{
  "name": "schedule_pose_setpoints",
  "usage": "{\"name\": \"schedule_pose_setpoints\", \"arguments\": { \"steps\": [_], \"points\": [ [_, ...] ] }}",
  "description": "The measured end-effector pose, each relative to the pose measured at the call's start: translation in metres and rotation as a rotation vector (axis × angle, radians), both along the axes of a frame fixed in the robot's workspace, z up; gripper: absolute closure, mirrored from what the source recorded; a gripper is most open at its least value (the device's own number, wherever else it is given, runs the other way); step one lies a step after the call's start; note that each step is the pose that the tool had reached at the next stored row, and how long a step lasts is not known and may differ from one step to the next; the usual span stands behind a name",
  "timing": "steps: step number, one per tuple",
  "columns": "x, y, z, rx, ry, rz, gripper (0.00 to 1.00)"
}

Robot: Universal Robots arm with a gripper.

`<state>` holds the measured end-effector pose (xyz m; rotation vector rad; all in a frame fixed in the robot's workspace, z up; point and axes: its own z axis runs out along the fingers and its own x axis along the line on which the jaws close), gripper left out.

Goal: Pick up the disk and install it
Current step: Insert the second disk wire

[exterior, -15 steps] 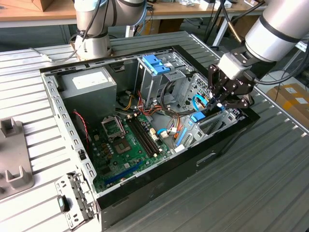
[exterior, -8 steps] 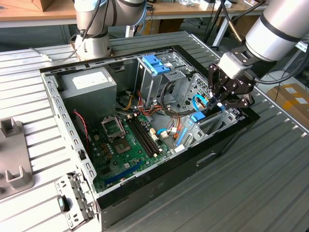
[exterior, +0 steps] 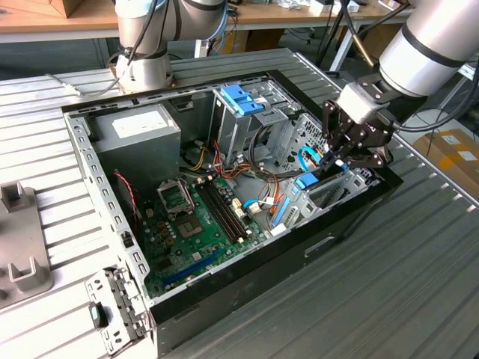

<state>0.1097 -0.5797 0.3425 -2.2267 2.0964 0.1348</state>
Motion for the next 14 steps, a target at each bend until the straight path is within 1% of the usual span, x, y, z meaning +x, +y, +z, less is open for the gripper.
{"name": "schedule_pose_setpoints", "arguments": {
  "steps": [5, 14],
  "points": [
    [0.0, 0.0, -0.0047, 0.0003, 0.0018, 0.0, 0.84],
    [0.0, 0.0, -0.005, 0.0003, 0.0019, 0.0, 0.84]
  ]
}}
